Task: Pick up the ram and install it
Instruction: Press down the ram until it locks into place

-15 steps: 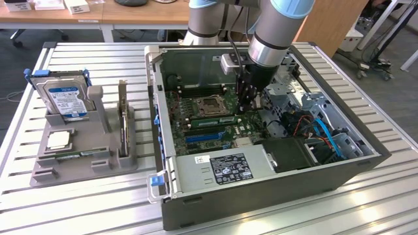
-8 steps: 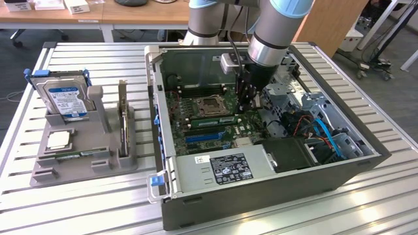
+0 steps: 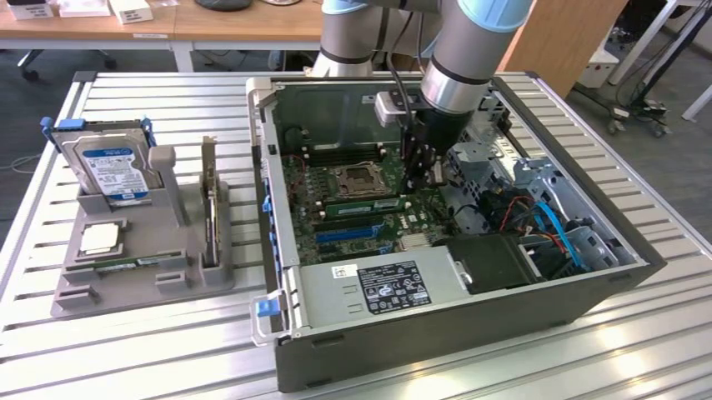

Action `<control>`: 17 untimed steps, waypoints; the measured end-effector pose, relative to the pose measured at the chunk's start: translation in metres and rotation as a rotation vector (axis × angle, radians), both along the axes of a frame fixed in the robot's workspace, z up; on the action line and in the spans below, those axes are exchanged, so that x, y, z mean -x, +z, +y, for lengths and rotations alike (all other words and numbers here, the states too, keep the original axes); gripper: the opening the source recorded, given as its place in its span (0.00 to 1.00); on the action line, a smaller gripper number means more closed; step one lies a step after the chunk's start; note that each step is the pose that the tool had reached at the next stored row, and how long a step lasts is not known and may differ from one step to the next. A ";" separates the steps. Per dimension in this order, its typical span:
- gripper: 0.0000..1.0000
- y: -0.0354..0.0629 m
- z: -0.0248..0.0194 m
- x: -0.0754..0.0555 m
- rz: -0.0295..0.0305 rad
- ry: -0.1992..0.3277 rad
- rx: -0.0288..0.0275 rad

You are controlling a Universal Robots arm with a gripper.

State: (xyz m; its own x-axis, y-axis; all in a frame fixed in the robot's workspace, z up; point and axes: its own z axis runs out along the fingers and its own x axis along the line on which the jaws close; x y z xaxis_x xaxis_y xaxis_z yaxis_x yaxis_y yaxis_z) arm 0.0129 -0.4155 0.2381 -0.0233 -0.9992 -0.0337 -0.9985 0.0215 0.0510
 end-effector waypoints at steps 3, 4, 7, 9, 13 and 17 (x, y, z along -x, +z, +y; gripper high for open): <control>0.10 -0.0026 0.0000 0.000 0.0000 0.000 0.0000; 0.10 -0.0034 0.0000 0.000 0.0000 0.000 -0.0001; 0.10 -0.0045 -0.0001 0.000 0.0001 0.000 0.0003; 0.10 -0.0053 0.0000 0.000 -0.0001 0.000 -0.0002; 0.10 -0.0074 0.0000 0.000 0.0000 0.000 0.0001; 0.10 -0.0077 0.0013 0.000 -0.0001 0.000 -0.0002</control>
